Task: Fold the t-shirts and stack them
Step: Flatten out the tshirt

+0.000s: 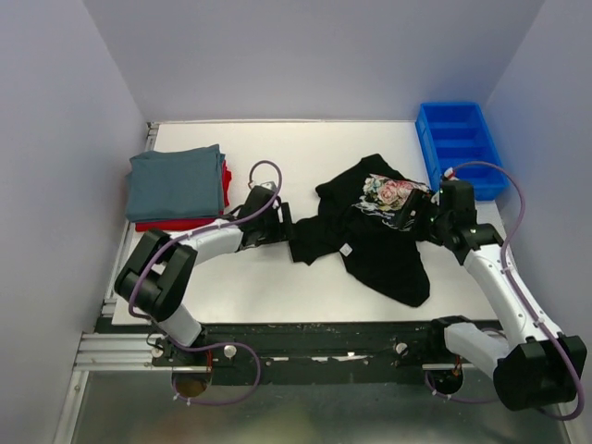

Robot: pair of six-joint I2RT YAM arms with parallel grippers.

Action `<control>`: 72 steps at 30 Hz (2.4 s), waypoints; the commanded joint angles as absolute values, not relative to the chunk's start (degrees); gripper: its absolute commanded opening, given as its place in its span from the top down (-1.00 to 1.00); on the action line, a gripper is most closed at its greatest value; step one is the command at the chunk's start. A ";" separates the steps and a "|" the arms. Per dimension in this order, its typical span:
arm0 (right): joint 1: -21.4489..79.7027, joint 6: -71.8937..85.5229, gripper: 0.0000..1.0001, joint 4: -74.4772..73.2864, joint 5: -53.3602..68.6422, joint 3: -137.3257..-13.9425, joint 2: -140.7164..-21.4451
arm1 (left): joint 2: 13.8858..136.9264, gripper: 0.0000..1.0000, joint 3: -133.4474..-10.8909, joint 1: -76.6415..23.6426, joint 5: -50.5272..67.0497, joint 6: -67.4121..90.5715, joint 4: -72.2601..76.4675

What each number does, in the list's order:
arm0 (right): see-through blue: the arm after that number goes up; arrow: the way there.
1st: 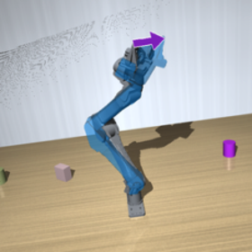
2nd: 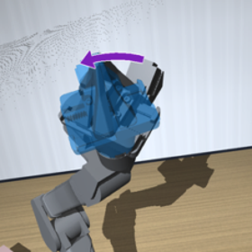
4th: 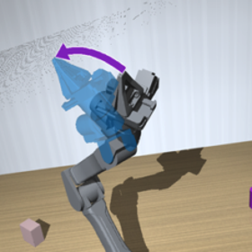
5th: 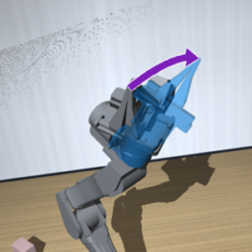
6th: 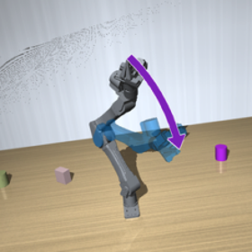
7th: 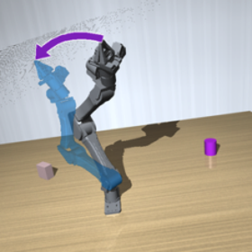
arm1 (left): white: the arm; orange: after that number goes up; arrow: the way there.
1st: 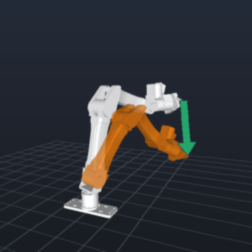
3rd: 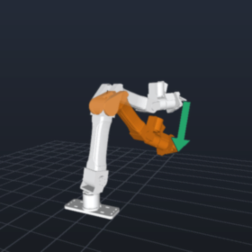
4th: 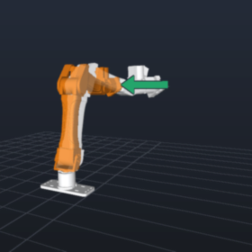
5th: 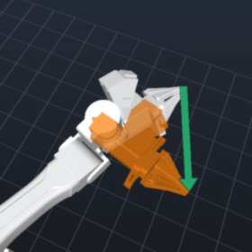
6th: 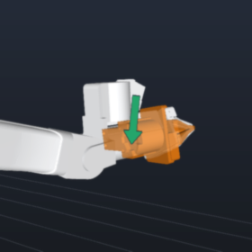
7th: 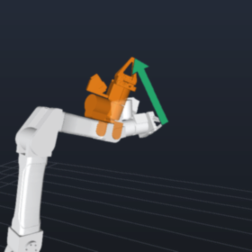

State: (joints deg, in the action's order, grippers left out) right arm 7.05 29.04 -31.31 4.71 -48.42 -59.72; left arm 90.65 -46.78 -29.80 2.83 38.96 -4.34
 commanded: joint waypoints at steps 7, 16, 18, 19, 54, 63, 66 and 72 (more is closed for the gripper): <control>7.12 38.13 -0.70 -35.07 -6.67 -34.73 -51.69 | 100.01 -0.40 -51.68 -30.67 8.70 41.83 2.81; 7.12 43.33 -0.57 -38.41 -8.00 -32.34 -53.52 | 101.08 1.00 -53.70 -29.89 7.83 43.60 5.28; 7.03 43.59 -0.54 -38.76 -7.56 -32.08 -54.22 | 99.76 1.00 -54.49 -27.87 6.07 42.72 3.09; 7.12 43.77 -0.51 -38.85 -7.04 -31.91 -54.58 | 98.80 1.00 -54.75 -26.56 5.89 42.37 2.55; 7.21 41.74 0.99 -40.71 13.60 -44.41 -53.36 | 116.44 1.00 -117.56 -16.97 -3.25 29.36 -30.13; 14.85 36.57 0.99 -40.86 19.85 -50.87 -54.57 | 113.48 1.00 -124.89 -14.24 -5.79 27.43 -37.52; 18.09 34.98 0.99 -42.79 21.10 -55.28 -57.03 | 110.66 1.00 -126.21 -13.89 -9.92 25.41 -42.26; 21.71 35.51 0.99 -41.76 20.30 -54.33 -58.53 | 109.33 1.00 -127.09 -13.01 -10.91 24.17 -39.48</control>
State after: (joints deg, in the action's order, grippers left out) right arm 20.36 36.69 -40.42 17.76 -55.24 -57.12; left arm 112.31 -124.38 -13.76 -8.14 26.13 -41.17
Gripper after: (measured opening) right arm 0.012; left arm 0.027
